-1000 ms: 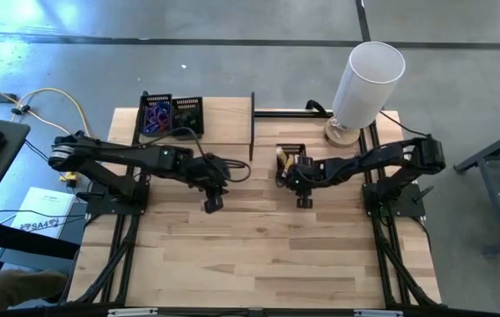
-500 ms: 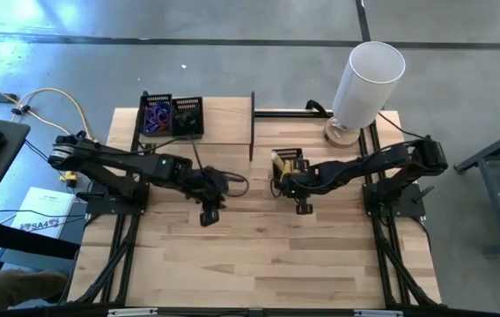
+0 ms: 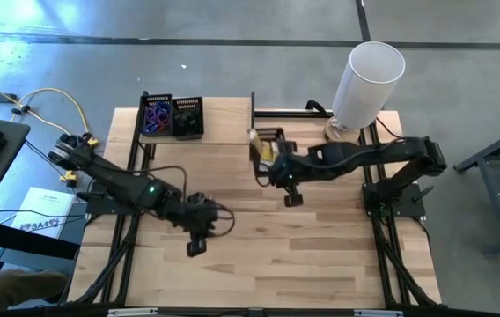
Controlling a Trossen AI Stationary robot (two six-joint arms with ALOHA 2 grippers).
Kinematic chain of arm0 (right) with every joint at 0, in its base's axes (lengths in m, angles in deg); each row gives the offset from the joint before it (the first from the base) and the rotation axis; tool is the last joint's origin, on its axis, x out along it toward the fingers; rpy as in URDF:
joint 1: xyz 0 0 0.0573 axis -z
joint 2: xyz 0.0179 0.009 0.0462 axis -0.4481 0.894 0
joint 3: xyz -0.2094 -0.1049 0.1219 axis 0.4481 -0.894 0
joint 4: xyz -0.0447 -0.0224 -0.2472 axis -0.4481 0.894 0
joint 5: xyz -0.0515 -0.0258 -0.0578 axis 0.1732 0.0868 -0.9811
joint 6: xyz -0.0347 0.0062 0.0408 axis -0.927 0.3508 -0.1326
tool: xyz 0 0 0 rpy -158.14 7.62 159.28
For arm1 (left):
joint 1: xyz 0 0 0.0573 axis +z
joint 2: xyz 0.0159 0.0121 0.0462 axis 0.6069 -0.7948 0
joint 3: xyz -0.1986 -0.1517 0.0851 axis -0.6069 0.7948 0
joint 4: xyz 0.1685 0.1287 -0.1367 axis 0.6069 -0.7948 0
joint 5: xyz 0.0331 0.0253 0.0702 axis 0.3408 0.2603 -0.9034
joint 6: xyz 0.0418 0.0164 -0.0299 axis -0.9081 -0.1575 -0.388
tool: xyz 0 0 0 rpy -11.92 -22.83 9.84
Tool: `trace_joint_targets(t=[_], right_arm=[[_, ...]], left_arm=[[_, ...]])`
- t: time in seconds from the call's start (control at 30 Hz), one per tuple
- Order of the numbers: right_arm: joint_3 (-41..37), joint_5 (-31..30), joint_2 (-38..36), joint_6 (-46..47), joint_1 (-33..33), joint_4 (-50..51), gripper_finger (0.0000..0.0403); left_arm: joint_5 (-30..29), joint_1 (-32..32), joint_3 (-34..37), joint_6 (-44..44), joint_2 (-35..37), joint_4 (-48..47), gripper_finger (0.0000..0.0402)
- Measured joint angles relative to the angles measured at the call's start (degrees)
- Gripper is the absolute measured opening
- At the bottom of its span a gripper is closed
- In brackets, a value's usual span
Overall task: Pick & Place Office Desk Supplies
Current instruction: Put the black bin with crayon boxes on the shelf
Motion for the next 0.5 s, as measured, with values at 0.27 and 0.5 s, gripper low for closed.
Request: trace_joint_targets(t=[0.27,0.5], right_arm=[[18.17,0.33,10.73,-5.04,6.75,2.66,0.0003],[30.88,4.20,22.14,-9.44,13.17,4.60,0.0003]], left_arm=[[-1.15,-4.12,-0.02,2.83,1.35,-5.22,0.0103],[-8.61,-4.05,-0.11,-1.32,7.65,-13.29,0.0103]])
